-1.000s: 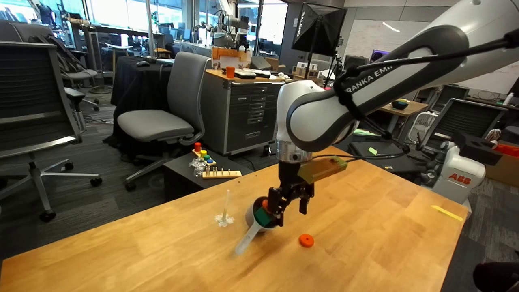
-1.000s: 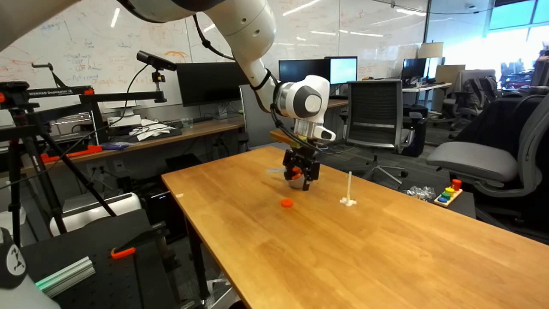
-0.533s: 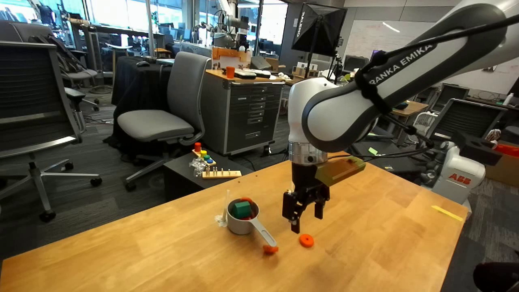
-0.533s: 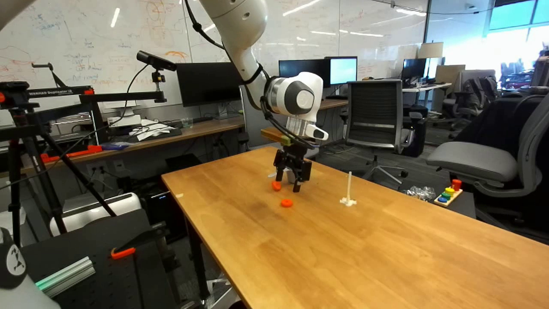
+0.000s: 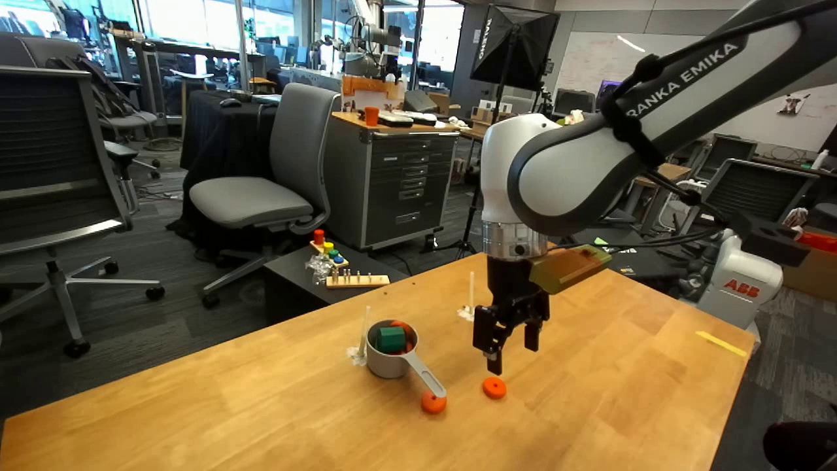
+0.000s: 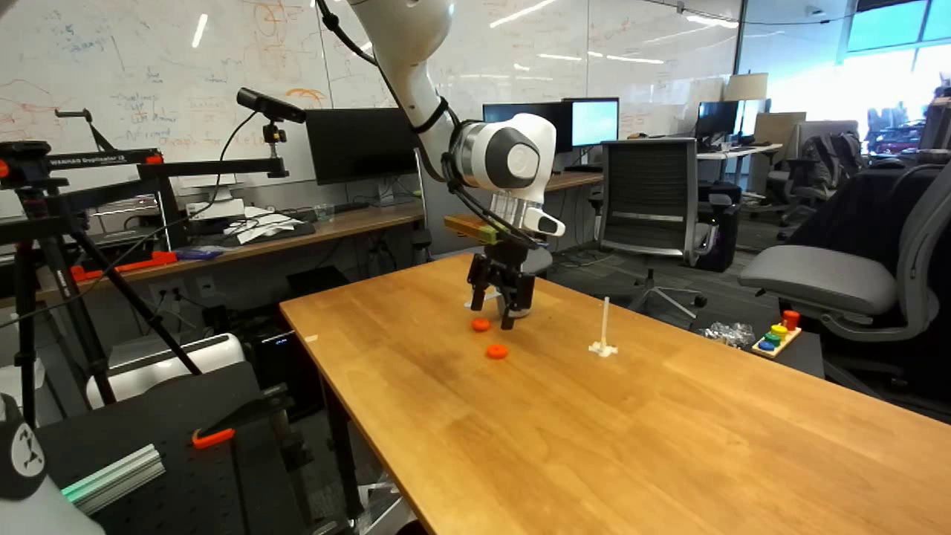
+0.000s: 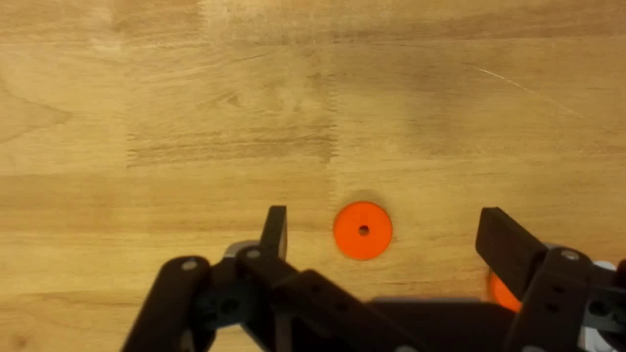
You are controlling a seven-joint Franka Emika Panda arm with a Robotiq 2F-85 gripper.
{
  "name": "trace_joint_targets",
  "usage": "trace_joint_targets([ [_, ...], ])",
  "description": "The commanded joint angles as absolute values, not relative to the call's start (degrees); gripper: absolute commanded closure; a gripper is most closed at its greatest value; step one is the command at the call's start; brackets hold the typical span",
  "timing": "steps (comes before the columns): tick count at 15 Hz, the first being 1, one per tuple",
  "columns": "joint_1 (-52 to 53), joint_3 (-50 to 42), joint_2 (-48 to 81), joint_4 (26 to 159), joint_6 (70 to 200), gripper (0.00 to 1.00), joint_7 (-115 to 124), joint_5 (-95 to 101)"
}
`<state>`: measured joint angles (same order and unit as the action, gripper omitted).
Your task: Put all the blocks and rings in the cup
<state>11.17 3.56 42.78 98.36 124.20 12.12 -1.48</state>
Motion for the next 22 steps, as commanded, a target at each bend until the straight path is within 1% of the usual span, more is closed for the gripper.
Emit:
trace_joint_targets([
  [1,10.28,3.51,40.22,102.50,126.23,0.00,10.07,-1.12],
  [9,10.14,2.74,44.26,99.57,127.81,0.00,8.50,0.57],
  [21,12.13,2.59,54.20,88.38,126.29,0.00,9.12,1.76],
  [22,12.19,2.60,54.69,87.76,126.31,0.25,9.13,1.71],
])
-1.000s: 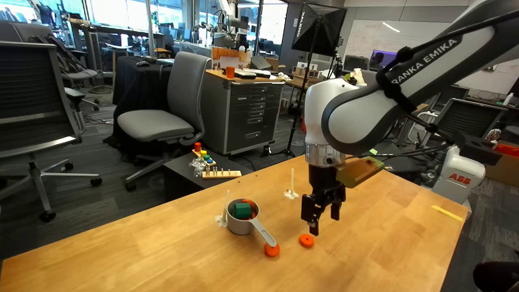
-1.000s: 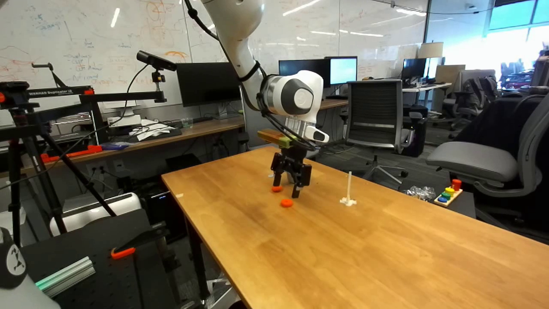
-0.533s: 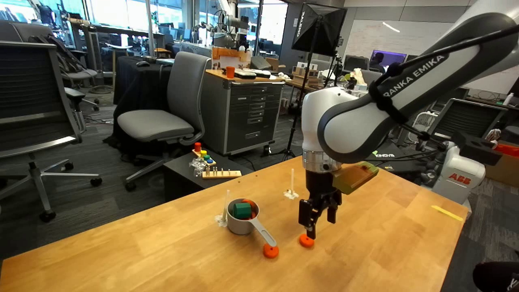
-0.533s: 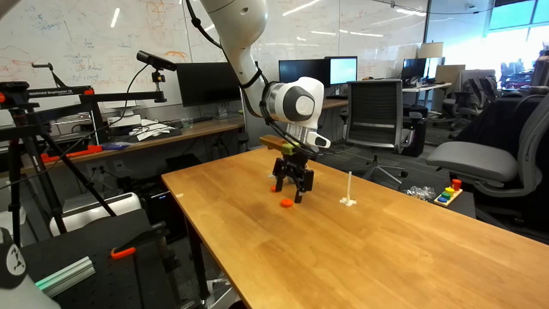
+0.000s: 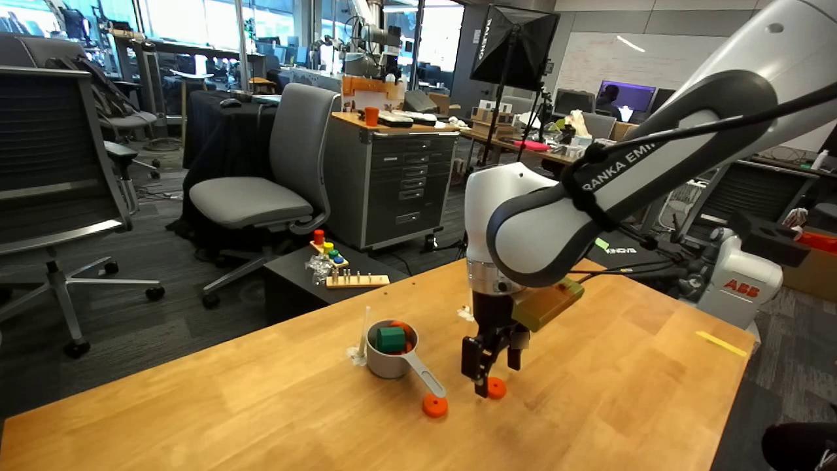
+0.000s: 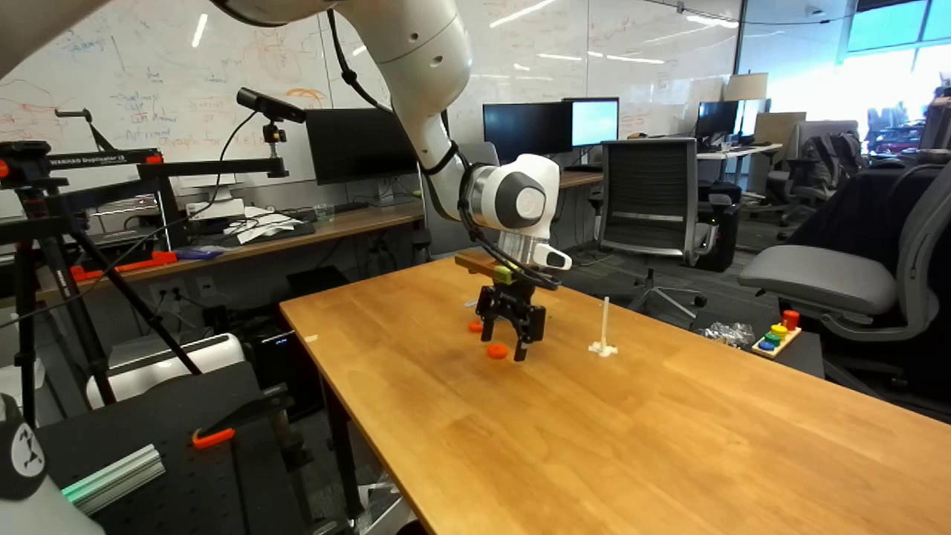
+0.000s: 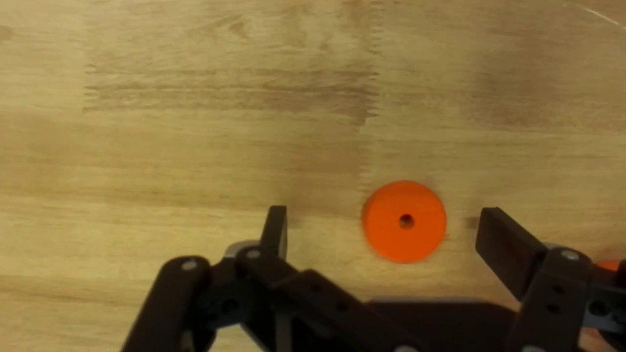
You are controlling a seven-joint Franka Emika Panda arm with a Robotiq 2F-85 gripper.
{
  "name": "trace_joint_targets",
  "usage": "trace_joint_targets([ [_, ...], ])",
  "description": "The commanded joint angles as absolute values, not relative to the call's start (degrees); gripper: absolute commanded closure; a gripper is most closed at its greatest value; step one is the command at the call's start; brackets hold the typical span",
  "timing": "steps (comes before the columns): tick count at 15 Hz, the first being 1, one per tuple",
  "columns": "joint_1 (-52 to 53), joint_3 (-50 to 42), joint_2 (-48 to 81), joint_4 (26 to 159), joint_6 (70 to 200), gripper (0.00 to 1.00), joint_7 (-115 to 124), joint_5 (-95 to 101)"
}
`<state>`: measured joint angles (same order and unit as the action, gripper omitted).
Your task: Put all the blocks and rings in the cup
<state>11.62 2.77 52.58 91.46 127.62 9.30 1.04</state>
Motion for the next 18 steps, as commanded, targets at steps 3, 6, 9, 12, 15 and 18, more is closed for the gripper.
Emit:
trace_joint_targets([
  [3,11.94,2.72,55.09,86.74,125.95,0.44,9.17,1.27],
  [6,11.45,2.90,54.58,86.58,125.37,0.66,9.49,0.59],
  [9,11.04,3.07,54.03,86.86,125.08,0.82,9.52,0.15],
  [12,10.82,3.14,53.87,87.29,124.94,0.52,9.42,0.01],
  [15,10.88,3.15,53.74,87.86,124.93,0.30,9.73,-0.16],
  [18,11.01,3.17,53.32,88.64,125.02,0.08,10.13,-0.28],
])
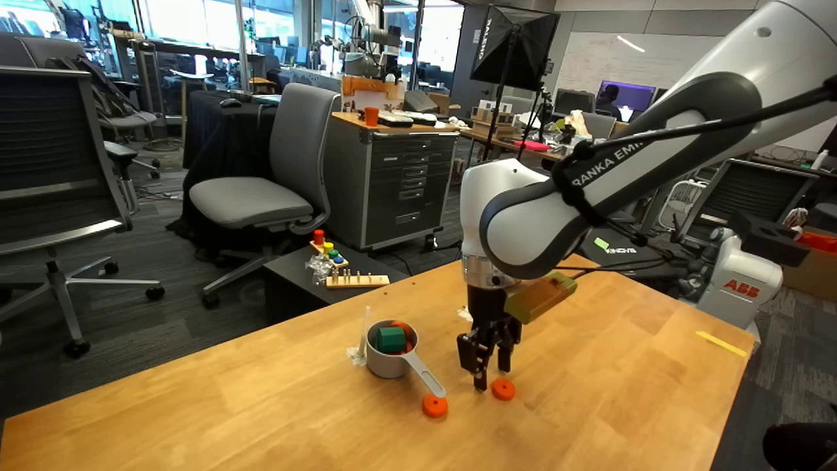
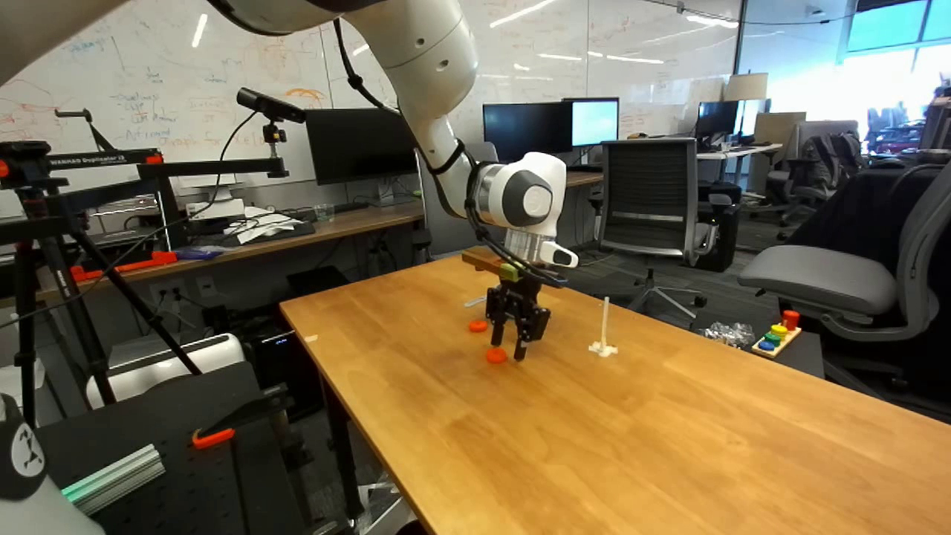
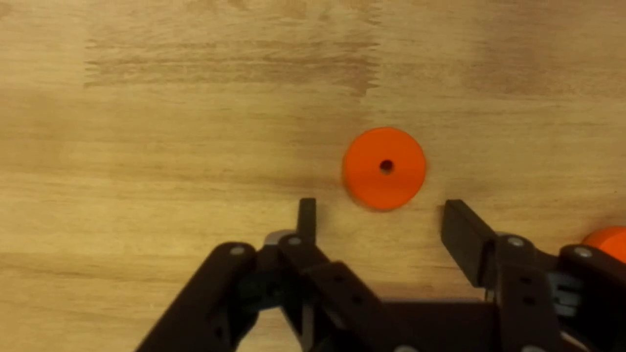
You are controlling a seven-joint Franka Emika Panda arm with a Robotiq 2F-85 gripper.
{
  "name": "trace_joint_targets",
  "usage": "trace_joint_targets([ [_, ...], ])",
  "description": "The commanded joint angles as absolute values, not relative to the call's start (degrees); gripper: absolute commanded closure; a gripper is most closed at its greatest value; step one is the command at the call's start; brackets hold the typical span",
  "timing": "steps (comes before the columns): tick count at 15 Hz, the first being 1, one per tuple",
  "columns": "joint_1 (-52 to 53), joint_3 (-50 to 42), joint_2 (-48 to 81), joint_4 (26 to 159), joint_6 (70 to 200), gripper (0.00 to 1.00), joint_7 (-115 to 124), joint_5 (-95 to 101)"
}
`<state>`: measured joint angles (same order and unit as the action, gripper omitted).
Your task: Put all the blocks and rings in the cup
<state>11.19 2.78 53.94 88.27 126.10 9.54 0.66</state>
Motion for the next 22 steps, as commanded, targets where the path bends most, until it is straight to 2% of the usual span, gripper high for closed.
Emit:
trace_joint_targets([
  [1,10.98,3.22,53.22,88.97,125.13,0.01,10.25,-0.43],
  [11,11.52,3.56,51.91,93.01,127.06,0.00,11.27,-1.51],
  [12,11.81,3.29,51.73,93.41,127.64,0.25,11.46,-1.12],
  [14,11.79,3.22,51.44,93.96,128.32,0.29,11.36,-1.02],
  [20,11.37,3.21,49.86,95.55,128.93,0.77,11.25,-1.33],
  [21,11.24,3.24,49.64,95.65,128.82,0.83,11.23,-1.46],
  [22,11.23,3.23,49.49,95.81,128.83,0.83,11.24,-1.47],
])
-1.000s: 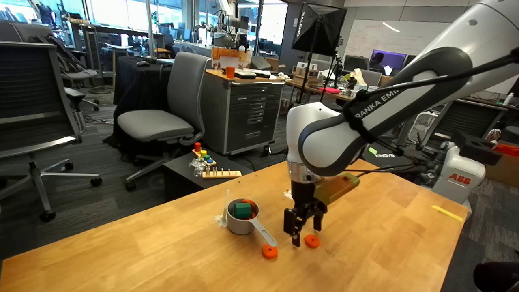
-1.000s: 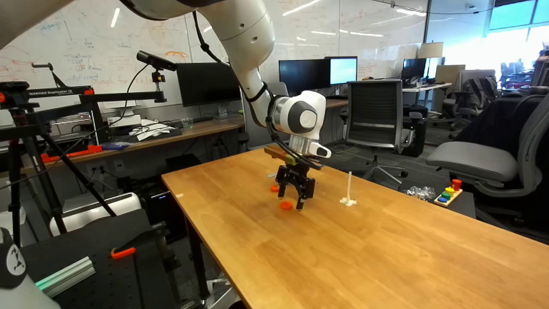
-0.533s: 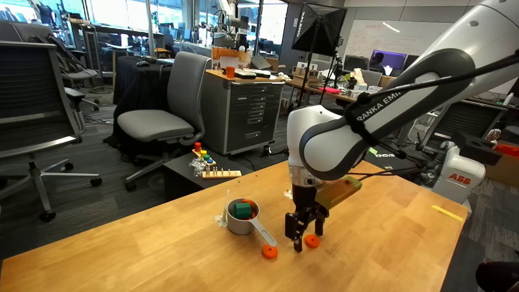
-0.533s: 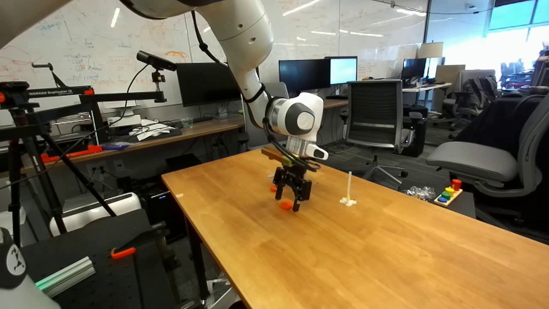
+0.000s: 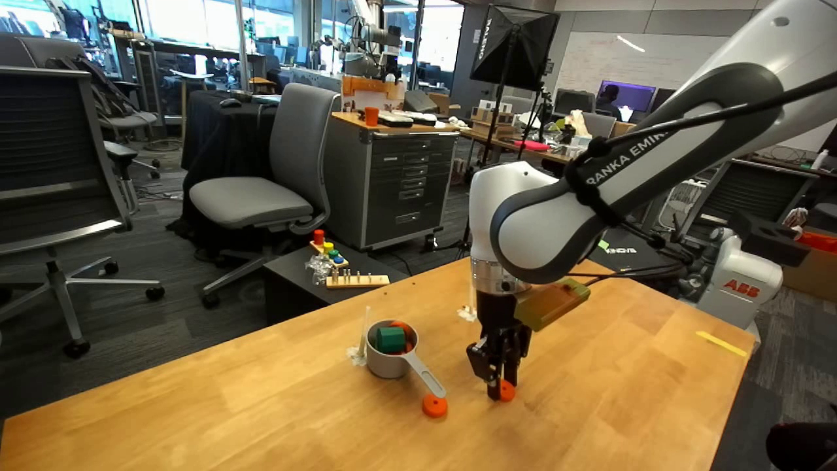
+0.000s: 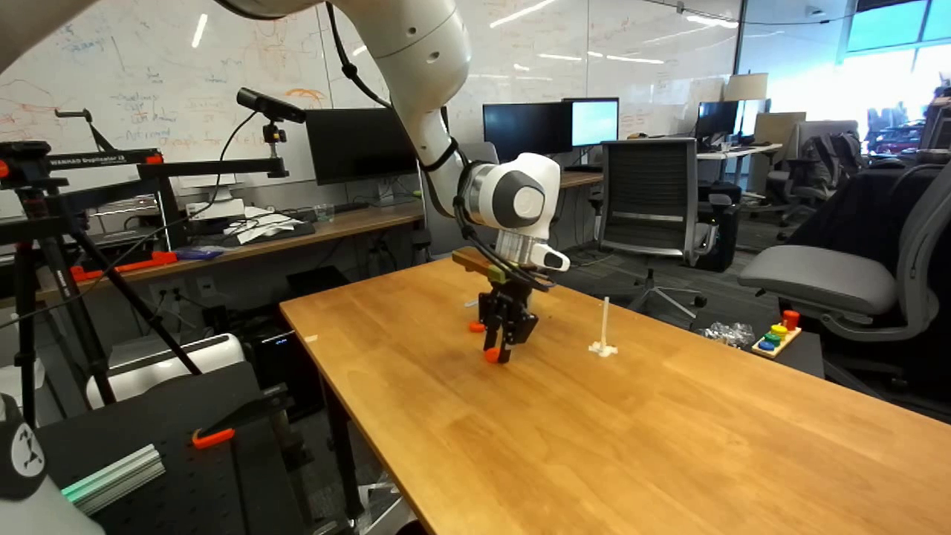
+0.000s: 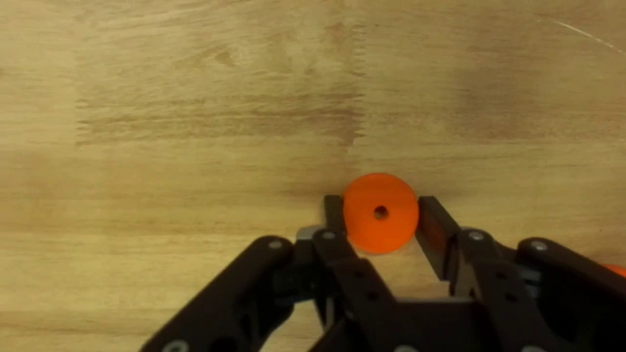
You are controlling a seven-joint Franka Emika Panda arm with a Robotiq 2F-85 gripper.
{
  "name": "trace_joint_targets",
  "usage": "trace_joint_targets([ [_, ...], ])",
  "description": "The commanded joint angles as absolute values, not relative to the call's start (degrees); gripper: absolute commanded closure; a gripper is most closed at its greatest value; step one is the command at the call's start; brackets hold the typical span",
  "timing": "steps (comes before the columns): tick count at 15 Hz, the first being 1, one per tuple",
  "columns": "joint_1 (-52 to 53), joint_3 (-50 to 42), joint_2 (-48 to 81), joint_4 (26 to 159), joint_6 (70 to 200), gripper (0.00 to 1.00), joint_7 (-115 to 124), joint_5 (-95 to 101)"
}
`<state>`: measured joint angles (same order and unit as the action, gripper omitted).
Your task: Put all the blocks and rings in the cup
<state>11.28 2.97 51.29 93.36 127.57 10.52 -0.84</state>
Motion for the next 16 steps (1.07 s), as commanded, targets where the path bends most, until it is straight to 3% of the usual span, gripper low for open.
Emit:
trace_joint_targets([
  [1,11.03,3.34,49.23,95.87,128.64,0.83,11.18,-1.70],
  [16,9.44,3.96,40.82,89.94,128.01,0.83,10.63,-3.79],
])
